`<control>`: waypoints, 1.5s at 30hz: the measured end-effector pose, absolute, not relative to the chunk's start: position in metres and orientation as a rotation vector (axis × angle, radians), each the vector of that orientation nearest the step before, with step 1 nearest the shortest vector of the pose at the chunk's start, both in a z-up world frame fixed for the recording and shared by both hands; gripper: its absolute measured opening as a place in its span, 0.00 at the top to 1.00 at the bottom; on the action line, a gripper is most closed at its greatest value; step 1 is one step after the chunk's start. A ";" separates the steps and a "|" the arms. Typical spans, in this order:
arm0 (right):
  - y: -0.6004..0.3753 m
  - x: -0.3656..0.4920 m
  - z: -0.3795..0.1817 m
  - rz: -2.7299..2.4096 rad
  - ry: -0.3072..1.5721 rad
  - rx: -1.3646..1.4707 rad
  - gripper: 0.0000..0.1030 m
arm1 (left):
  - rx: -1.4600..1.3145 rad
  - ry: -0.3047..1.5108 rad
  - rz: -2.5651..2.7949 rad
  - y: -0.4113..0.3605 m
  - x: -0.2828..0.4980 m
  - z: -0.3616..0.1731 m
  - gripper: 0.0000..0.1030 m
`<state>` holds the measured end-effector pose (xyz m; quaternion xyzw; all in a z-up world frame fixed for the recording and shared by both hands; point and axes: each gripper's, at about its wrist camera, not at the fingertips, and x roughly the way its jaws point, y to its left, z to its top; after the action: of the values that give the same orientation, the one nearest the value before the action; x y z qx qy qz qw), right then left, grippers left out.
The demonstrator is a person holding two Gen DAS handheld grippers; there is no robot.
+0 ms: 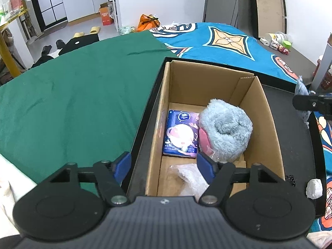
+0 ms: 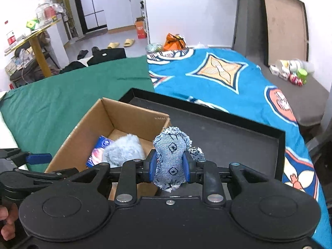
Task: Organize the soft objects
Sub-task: 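Lift the denim cloth with the right tool and carry it over the box, then open the right tool to drop the denim cloth into the box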
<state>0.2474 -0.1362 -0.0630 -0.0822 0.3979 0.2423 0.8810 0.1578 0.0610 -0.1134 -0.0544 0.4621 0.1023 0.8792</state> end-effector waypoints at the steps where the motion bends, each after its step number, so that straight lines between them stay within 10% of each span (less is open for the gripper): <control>1: -0.135 0.248 -0.062 0.515 0.826 -0.169 0.75 | -0.116 0.962 0.211 0.062 0.158 -0.113 0.37; 16: -0.094 0.251 -0.060 0.598 0.822 -0.296 0.75 | -0.121 0.972 0.219 0.066 0.157 -0.118 0.82; 45: -0.143 0.277 -0.052 0.535 0.893 -0.158 0.47 | -0.141 0.976 0.233 0.073 0.159 -0.121 0.85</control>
<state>0.2766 -0.1431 -0.0524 -0.0756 0.4262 0.2551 0.8646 0.1587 0.0730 -0.1213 -0.0676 0.4675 0.1113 0.8743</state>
